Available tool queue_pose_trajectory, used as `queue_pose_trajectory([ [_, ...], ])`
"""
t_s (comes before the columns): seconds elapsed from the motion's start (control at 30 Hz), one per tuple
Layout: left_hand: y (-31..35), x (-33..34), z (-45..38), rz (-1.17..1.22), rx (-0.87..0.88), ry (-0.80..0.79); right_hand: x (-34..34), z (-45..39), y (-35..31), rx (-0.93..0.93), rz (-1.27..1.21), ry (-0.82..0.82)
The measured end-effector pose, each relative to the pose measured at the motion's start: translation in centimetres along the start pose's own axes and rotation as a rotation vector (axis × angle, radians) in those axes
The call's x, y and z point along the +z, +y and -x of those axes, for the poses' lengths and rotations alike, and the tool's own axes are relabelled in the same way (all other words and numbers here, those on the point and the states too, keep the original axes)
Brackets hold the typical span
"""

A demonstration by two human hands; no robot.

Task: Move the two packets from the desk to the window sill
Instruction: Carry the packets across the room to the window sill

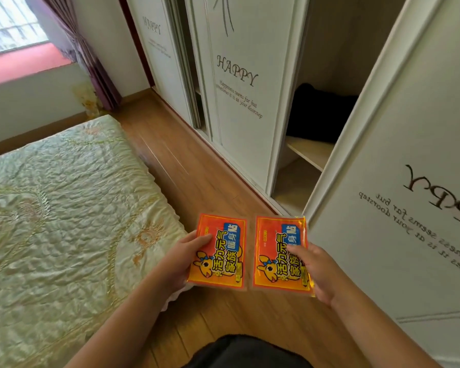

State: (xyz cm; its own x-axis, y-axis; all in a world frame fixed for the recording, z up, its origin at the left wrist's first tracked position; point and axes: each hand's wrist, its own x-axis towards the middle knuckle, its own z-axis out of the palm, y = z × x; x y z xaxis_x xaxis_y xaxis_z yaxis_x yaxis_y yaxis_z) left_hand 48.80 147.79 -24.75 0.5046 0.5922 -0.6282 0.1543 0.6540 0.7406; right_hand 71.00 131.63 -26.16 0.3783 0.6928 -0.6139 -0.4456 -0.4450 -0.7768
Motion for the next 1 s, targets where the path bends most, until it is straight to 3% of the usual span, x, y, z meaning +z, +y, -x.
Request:
queue_pose_trajectory([
  [0.27, 5.7, -3.2, -7.0, 0.058, 0.033, 0.037, 4.2, -9.8, -6.1, 0.003, 0.020, -0.084],
  [0.63, 16.4, -9.6, -17.2, 0.106, 0.072, 0.029, 12.8, -22.4, -14.5, 0.020, 0.022, -0.078],
  [1.0, 24.6, -10.5, -27.4, 0.147, 0.088, 0.047, 15.0, -33.1, -22.4, 0.015, 0.073, -0.114],
])
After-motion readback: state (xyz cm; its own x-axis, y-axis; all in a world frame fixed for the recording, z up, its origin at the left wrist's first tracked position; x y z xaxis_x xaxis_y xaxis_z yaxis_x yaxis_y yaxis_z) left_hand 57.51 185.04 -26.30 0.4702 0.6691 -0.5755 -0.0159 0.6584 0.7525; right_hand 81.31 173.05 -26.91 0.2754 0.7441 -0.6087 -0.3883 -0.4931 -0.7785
